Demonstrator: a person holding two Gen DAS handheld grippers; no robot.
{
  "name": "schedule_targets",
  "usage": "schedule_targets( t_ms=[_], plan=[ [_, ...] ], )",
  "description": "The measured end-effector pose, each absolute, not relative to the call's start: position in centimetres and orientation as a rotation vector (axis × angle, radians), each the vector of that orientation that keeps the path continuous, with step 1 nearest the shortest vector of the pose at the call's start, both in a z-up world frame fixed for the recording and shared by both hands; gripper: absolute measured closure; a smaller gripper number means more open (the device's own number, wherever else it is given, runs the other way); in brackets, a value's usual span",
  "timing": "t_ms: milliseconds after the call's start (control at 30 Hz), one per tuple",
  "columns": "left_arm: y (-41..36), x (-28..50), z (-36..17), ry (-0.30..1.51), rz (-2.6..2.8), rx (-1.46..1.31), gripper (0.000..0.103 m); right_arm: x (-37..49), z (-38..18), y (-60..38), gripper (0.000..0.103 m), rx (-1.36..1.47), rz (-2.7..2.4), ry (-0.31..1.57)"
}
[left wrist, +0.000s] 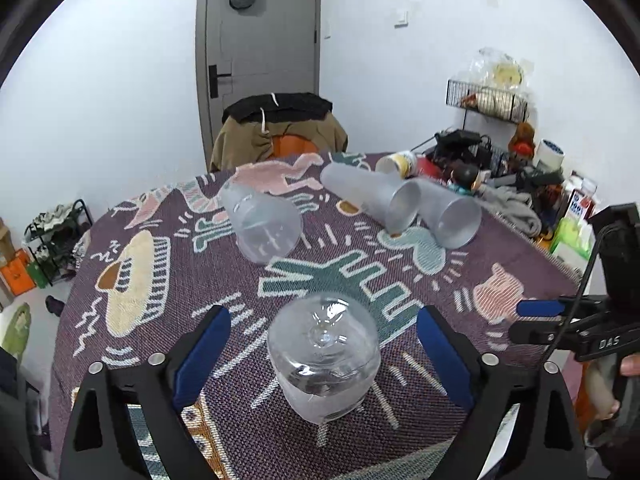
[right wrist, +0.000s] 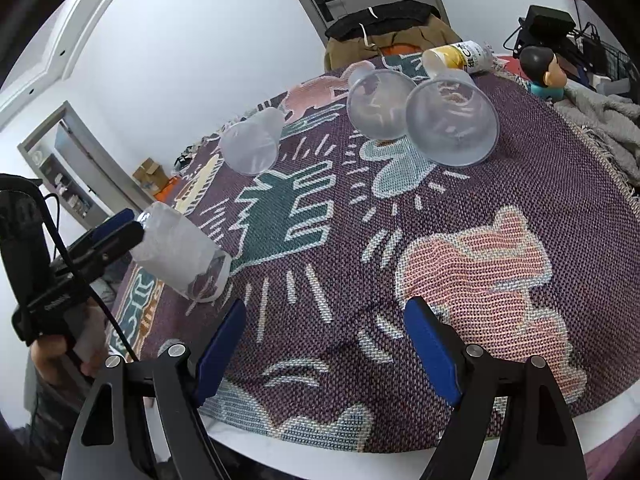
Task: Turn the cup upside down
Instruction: 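Lower the cup onto the blanket and open the left gripper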
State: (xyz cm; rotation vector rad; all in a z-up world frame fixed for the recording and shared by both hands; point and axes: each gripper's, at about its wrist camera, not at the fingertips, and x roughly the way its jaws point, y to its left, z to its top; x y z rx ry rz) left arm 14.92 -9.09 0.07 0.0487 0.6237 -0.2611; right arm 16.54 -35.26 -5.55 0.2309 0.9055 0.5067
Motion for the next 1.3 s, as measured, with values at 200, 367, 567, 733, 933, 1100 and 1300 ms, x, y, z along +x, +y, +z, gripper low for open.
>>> schedule_targets(
  t_ms=[200, 367, 567, 733, 933, 1100, 1300],
  plan=[
    [-8.0, 13.4, 1.7, 0.576, -0.248, 0.031, 0.0, 16.0, -4.1, -34.9, 0.021, 0.204, 0.518, 0.864],
    [-6.7, 12.1, 2.4, 0.554, -0.234, 0.022, 0.0, 15.4, -2.8, -34.2, 0.011, 0.158, 0.514, 0.829],
    [-4.4, 10.3, 2.5, 0.518, -0.199, -0.01, 0.0, 14.3, -1.2, -32.9, 0.0, 0.102, 0.524, 0.773],
    [-2.8, 8.4, 2.5, 0.491, -0.167, -0.02, 0.0, 13.4, -0.3, -32.3, 0.0, 0.085, 0.533, 0.74],
    [-1.1, 6.7, 2.0, 0.468, -0.123, -0.031, 0.0, 12.3, 0.5, -31.6, 0.0, 0.052, 0.541, 0.697],
    [0.3, 5.6, 1.2, 0.461, -0.099, -0.055, 0.0, 11.3, 0.8, -31.7, 0.0, 0.039, 0.537, 0.656],
    [0.8, 3.6, 0.7, 0.429, -0.067, -0.043, 0.0, 10.0, 0.6, -32.1, 0.0, 0.05, 0.531, 0.634]
  ],
)
